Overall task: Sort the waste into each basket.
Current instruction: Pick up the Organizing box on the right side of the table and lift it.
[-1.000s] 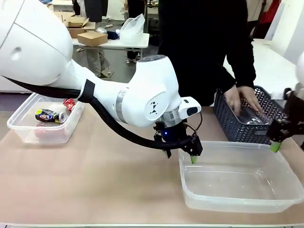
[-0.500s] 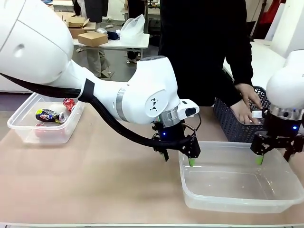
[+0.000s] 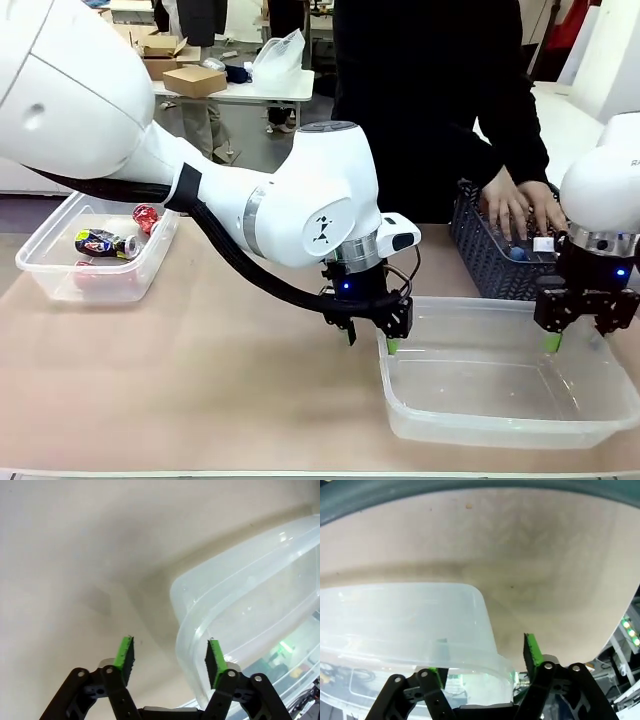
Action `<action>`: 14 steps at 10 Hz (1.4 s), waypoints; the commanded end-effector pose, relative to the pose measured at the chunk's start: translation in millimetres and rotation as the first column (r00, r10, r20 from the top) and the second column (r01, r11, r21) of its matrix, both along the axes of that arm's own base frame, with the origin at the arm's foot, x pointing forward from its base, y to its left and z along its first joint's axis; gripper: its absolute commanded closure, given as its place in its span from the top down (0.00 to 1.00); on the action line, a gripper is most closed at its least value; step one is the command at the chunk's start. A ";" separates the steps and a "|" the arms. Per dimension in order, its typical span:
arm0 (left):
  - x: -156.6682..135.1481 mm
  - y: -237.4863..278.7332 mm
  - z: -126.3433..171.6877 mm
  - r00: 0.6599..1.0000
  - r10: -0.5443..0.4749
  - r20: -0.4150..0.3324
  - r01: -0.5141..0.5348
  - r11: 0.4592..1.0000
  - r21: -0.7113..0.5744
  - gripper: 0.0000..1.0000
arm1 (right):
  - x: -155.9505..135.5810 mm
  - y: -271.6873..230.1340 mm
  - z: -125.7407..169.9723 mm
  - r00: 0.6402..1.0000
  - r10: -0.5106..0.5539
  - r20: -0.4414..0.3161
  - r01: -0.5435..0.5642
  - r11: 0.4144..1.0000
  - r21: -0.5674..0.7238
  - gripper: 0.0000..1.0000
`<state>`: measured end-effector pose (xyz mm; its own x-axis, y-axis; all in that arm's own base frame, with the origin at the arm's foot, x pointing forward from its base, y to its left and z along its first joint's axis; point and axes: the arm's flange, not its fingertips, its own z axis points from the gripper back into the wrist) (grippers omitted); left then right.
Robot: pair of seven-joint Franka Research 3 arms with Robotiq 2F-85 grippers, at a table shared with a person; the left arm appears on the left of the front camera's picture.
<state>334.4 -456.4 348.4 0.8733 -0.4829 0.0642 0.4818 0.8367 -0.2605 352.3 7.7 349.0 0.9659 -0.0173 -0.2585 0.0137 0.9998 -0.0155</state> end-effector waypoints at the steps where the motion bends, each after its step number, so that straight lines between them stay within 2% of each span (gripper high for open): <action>1: -3.7 3.6 0.5 0.999 0.034 0.021 -0.035 0.999 0.022 0.00 | -108.2 -15.0 -34.3 1.000 0.005 0.007 -0.005 1.000 0.000 0.00; 3: -2.7 4.1 0.6 0.999 0.041 0.021 -0.041 0.999 0.023 0.00 | -111.3 -16.9 -32.4 1.000 0.006 -0.002 -0.006 1.000 -0.013 0.00; 4: -2.5 4.3 0.8 0.999 0.041 0.021 -0.042 0.999 0.024 0.07 | -110.5 -15.6 -32.9 1.000 0.010 -0.008 -0.011 1.000 -0.015 0.06; 5: -3.3 4.3 1.7 0.999 0.043 0.028 -0.044 0.999 0.027 0.00 | -109.4 -14.3 -33.0 1.000 0.015 -0.009 -0.015 1.000 -0.015 0.00; 9: -5.7 5.9 13.3 0.996 0.057 0.064 -0.059 0.998 0.029 0.00 | -108.0 -9.6 -30.0 1.000 0.007 -0.019 -0.007 1.000 -0.022 0.00; 10: -9.0 7.7 21.3 0.995 0.057 0.076 -0.060 0.998 0.033 0.00 | -106.9 -4.0 -20.7 1.000 -0.003 -0.023 0.002 0.999 -0.034 0.00; 12: -20.0 21.2 57.1 0.996 0.051 0.070 -0.055 0.997 0.053 0.00 | -99.2 11.0 16.7 1.000 0.006 -0.003 -0.006 0.999 -0.049 0.00; 14: -24.0 58.1 107.4 0.983 0.166 0.079 -0.172 0.982 0.081 0.00 | -81.3 36.4 63.1 0.999 0.052 0.012 -0.052 0.998 -0.022 0.00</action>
